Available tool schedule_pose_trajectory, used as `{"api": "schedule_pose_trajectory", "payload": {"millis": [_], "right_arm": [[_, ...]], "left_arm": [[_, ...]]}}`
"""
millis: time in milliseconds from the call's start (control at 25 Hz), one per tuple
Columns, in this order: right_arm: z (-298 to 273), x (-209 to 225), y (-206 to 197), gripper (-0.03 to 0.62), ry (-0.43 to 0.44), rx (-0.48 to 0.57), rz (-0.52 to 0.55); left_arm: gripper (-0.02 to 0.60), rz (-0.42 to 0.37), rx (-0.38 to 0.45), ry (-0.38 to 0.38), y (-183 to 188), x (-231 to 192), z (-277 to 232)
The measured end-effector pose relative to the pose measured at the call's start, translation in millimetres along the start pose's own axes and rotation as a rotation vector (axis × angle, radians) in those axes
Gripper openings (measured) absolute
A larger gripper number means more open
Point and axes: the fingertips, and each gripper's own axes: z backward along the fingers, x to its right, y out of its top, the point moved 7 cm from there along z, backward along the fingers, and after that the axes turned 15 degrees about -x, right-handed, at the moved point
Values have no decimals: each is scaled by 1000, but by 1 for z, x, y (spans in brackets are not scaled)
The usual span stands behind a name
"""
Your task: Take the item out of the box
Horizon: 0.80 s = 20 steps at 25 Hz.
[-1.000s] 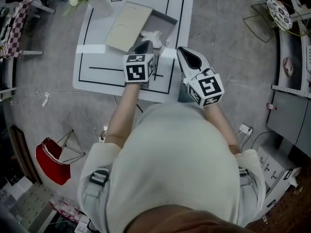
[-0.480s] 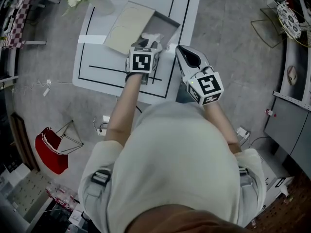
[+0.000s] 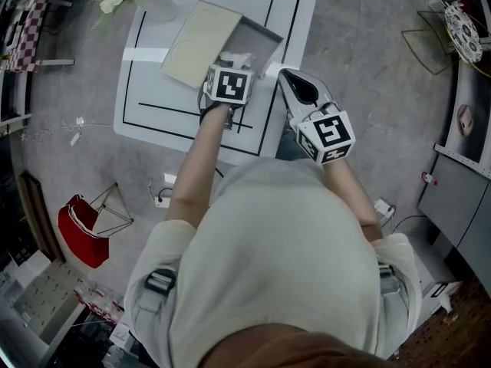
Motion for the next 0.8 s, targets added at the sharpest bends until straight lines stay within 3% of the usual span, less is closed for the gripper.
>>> {"api": "schedule_pose_trajectory", "payload": {"millis": [320,480,800], "right_arm": [[-2,9,3,-9,7,-3,-2],[-6,6,2,-8,18,-9,7],[-5,3,0,-8,13,-16,14]], "left_arm": [[113,-38,-49,30,3,2,-8],[72,-59,-38,58,4,-1,-4],[20,-81,-3,38,-1,1,1]]}}
